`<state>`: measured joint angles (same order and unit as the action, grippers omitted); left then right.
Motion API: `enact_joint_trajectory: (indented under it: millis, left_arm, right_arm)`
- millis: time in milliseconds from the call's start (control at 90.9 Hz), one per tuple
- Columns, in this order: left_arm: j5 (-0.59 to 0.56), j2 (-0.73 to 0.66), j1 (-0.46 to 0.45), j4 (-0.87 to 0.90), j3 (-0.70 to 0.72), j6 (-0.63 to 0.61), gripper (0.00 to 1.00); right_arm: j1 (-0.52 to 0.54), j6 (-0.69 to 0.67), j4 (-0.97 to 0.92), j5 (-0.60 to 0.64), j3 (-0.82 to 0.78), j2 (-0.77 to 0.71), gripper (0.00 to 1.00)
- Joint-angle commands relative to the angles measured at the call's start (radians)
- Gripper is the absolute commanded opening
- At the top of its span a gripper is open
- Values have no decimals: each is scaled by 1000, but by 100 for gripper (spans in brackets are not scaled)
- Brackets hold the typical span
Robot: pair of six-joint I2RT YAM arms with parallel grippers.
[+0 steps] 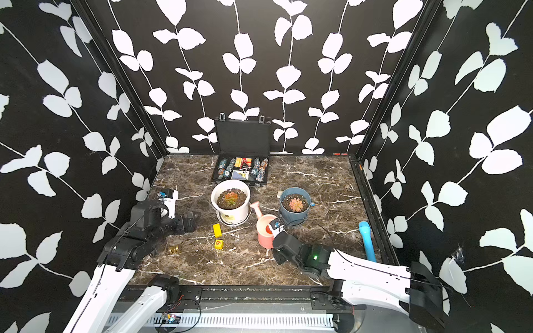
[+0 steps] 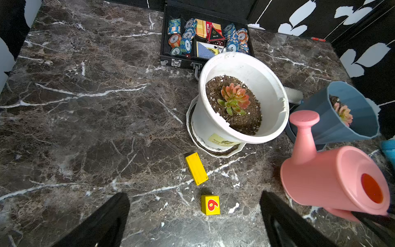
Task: Water the succulent around the soil edge
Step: Place the watering can at the center of the board.
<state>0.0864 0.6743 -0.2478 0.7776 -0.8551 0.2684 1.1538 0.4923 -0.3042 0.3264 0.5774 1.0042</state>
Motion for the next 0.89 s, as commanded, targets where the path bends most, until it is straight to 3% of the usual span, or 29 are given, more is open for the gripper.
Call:
enact_joint_trajectory:
  millis: [0, 154, 429, 880]
  left_arm:
    - [-13, -1, 5, -16, 9, -11, 99]
    - [-21, 5, 5, -13, 8, -9, 99]
    - [-24, 5, 5, -12, 8, -6, 99]
    - [-14, -5, 5, -19, 11, -8, 99]
  right_arm:
    - [17, 70, 46, 63, -1, 2, 20]
    - [28, 126, 62, 75, -17, 3, 31]
    - [32, 175, 56, 89, -27, 13, 40]
    - [32, 163, 67, 73, -43, -29, 42]
